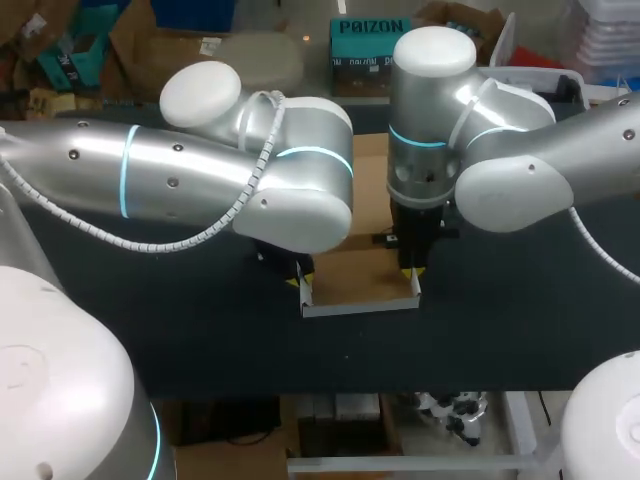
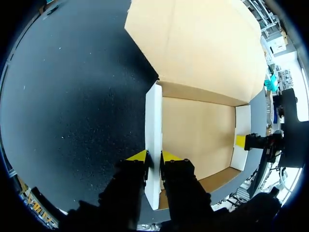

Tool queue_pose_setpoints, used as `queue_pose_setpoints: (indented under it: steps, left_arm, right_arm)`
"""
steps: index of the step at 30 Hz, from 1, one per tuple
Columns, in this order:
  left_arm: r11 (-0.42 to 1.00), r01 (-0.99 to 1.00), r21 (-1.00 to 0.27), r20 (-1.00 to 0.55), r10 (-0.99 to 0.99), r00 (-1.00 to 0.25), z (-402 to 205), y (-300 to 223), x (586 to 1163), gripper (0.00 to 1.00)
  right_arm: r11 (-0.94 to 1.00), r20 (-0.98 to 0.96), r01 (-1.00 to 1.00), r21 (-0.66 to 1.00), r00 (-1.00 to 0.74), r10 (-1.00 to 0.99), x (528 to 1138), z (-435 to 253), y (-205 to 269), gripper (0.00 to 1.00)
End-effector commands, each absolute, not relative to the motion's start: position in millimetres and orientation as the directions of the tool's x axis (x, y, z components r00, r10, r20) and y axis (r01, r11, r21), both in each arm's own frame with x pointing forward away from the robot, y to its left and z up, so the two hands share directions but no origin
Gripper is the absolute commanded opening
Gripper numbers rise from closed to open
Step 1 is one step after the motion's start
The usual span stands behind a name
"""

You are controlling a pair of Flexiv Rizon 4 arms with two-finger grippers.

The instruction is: Assemble the packaging by folding the flat box into shape, placing the metal phone stand inside, and closing the box properly

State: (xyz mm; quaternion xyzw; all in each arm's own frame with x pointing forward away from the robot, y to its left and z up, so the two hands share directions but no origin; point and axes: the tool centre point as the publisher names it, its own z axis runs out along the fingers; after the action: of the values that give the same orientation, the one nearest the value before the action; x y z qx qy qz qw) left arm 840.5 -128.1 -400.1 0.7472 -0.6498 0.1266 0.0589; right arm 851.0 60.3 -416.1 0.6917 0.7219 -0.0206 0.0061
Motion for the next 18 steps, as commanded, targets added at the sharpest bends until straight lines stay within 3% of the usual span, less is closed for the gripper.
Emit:
queue_pose_setpoints:
  steps: [1, 7, 12, 13, 18]
  left_arm:
    - [-0.152, -0.985, -0.081, 0.251, -0.959, 0.128, -410.3, -138.4, 843.1, 0.17]
    - [-0.160, -0.983, -0.092, 0.232, -0.963, 0.135, -412.4, -138.8, 842.8, 0.18]
    - [-0.171, -0.980, -0.101, 0.220, -0.964, 0.146, -413.3, -138.3, 843.5, 0.12]
    - [-0.173, -0.979, -0.103, 0.218, -0.965, 0.148, -413.4, -138.2, 843.5, 0.00]
    - [-0.176, -0.978, -0.110, 0.210, -0.966, 0.151, -414.9, -138.1, 842.8, 0.00]
  right_arm:
    - [0.042, -0.041, 0.999, -0.025, -0.043, 0.998, 851.3, -415.5, 62.7, 0.00]
    - [0.042, -0.041, 0.999, -0.025, -0.043, 0.998, 851.3, -415.5, 62.7, 0.00]
    - [0.042, -0.041, 0.999, -0.025, -0.043, 0.998, 851.3, -415.5, 62.7, 0.00]
    - [0.042, -0.041, 0.999, -0.025, -0.043, 0.998, 851.3, -415.5, 62.7, 0.00]
    - [0.042, -0.041, 0.999, -0.025, -0.043, 0.998, 851.3, -415.5, 62.7, 0.00]
